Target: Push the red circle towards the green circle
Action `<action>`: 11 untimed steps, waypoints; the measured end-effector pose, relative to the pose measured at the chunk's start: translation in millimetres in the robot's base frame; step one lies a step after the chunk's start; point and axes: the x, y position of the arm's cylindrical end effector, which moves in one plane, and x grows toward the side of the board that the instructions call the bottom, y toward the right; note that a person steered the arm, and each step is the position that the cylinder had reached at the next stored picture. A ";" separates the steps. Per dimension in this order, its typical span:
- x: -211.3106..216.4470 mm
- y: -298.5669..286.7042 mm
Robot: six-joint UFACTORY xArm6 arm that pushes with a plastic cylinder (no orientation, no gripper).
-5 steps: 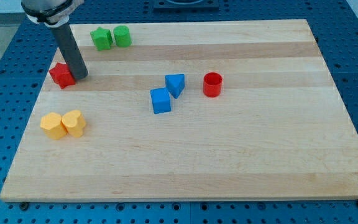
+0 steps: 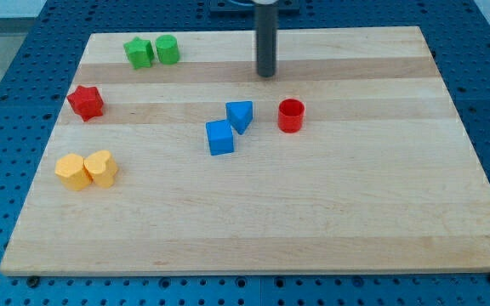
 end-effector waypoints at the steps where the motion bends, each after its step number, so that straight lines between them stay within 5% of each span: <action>1: 4.4 83.9; 2: 79.7 115.0; 4: 129.2 20.2; 8: 34.9 -44.4; 10: 32.4 -142.9; 11: 32.4 -142.9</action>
